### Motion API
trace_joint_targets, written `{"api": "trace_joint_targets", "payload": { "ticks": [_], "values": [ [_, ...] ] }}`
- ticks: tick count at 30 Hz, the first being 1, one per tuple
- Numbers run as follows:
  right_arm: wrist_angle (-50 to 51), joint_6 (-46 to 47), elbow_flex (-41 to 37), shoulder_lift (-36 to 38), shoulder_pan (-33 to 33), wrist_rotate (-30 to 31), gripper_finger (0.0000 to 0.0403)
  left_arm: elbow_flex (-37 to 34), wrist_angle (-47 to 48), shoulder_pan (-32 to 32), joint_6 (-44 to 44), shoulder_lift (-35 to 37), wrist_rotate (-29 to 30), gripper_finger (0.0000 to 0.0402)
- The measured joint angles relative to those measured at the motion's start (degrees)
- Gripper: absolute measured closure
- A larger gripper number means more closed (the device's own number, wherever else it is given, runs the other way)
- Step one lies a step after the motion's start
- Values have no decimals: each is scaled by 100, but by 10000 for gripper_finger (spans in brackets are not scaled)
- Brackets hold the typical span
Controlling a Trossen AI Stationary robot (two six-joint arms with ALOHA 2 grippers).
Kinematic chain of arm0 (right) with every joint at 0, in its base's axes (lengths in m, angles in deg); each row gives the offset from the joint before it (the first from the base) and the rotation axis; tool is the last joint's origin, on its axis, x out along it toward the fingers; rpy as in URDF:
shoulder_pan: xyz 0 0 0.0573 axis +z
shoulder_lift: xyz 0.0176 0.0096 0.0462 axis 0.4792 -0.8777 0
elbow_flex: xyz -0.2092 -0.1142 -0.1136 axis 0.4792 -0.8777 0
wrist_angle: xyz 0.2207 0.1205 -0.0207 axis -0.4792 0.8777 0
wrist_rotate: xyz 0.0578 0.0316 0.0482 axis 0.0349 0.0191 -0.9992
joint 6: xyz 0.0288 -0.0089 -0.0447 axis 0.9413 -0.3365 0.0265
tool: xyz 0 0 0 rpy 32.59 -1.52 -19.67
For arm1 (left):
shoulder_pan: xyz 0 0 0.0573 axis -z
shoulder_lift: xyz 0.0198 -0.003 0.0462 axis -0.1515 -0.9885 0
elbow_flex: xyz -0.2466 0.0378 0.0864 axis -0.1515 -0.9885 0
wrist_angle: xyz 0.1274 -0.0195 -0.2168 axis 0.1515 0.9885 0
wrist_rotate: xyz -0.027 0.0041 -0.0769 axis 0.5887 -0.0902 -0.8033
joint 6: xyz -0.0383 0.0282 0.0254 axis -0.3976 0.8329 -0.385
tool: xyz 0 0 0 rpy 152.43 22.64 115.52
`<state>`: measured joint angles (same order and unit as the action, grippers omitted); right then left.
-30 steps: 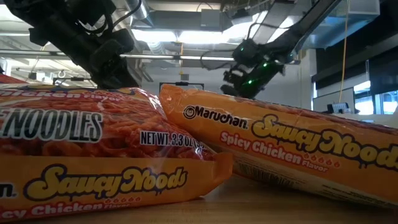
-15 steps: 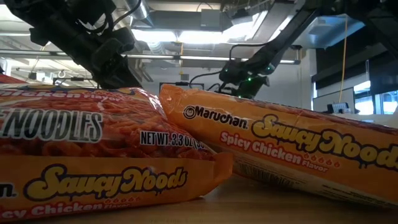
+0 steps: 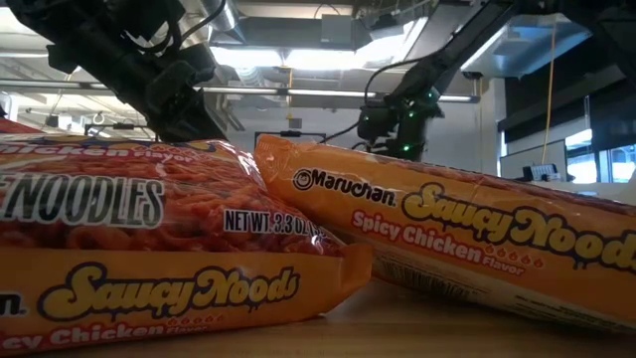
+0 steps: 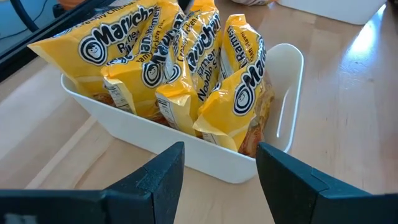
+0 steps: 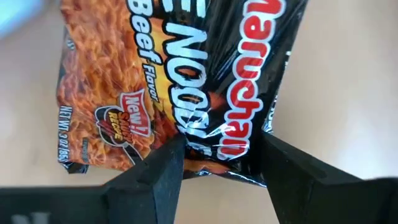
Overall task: Sort Maruchan noodles
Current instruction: Put the middle top black noodle pack into the left white bin
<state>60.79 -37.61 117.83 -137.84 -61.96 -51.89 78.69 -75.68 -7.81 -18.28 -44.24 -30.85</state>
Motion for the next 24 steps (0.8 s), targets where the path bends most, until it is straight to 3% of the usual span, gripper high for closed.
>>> {"api": "trace_joint_targets", "payload": {
  "ticks": [5, 11, 17, 24],
  "values": [
    [1153, 9, -40, 219, 281, -2, 214, 0, 4, 2, -7, -1, -40, 209],
    [1432, -258, -52, 736, 418, -313, 214, 0, 4, 2, -70, -2, -66, 209],
    [562, -510, -361, 1378, -70, -1024, 214, 0, -114, 7, -120, 0, -391, 209],
    [-661, -133, -1059, 1453, -897, -1509, 214, 0, -307, 175, -120, -2, -489, 209]
  ]
}}
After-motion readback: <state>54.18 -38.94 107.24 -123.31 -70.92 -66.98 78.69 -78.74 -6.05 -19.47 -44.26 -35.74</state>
